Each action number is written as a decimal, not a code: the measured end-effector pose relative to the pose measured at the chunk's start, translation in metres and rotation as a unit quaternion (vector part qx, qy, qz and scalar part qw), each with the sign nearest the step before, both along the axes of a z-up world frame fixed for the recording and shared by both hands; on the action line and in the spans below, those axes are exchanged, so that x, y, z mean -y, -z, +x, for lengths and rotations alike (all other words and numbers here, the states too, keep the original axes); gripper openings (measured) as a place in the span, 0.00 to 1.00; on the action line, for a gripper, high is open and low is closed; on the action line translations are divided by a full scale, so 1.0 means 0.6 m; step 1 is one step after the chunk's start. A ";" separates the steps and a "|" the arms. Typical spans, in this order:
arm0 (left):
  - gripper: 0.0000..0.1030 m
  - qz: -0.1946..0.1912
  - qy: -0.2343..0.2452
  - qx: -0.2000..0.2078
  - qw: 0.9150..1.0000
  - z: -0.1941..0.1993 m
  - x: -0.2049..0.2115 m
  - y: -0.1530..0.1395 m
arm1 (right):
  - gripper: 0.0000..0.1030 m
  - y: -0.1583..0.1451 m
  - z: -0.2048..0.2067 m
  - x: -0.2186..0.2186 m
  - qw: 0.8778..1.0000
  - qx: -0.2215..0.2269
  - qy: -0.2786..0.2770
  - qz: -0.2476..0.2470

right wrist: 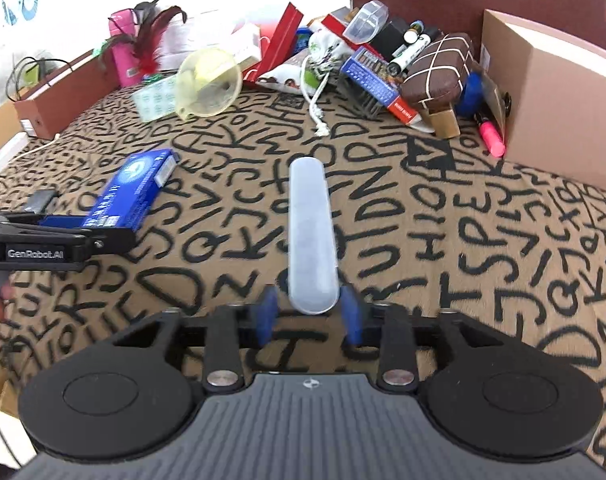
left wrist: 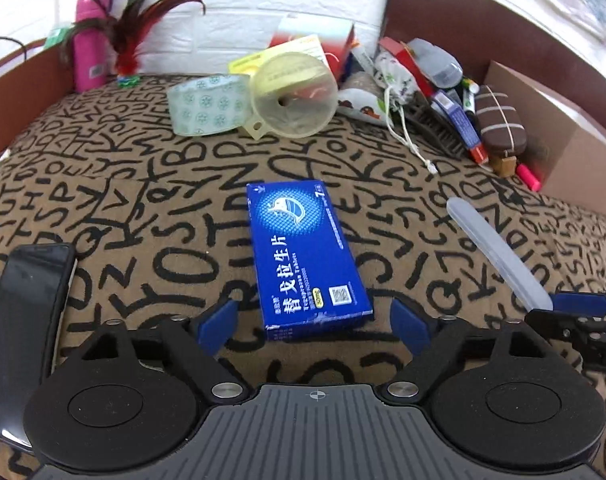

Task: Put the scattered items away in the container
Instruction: 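Grasp the blue medicine box with the left tool while the right tool grasps the clear plastic tube, then carry both items into the cardboard box and open both tools, then move both tools back over the cluttered table, then grasp the playing-card box with the left tool while the right tool grasps the brown striped pouch, then carry the card box and brown pouch into the cardboard box and open both tools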

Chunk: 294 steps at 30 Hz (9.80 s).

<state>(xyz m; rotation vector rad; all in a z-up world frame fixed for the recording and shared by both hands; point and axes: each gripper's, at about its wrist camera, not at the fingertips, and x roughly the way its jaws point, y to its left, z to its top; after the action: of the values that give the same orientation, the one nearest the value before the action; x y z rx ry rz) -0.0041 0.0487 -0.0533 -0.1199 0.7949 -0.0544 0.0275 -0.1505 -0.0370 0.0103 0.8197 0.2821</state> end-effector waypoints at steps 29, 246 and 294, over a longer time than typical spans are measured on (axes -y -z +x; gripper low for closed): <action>0.77 0.028 0.146 0.002 0.989 0.042 0.112 0.008 | 0.31 0.003 0.019 0.010 1.000 -0.018 0.006 -0.018; 0.60 0.024 0.080 -0.013 0.996 0.061 0.101 0.003 | 0.66 0.011 0.010 0.041 0.996 0.009 0.058 -0.062; 0.59 -0.132 0.222 0.105 0.960 0.211 0.360 -0.267 | 0.64 -0.230 0.033 0.281 0.977 0.161 0.133 0.040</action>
<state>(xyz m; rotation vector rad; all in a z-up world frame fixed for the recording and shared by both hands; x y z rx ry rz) 0.1226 -0.1673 0.1072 -0.1833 0.5866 -0.5917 0.0475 -0.3189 0.1007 0.1454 0.4767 0.0590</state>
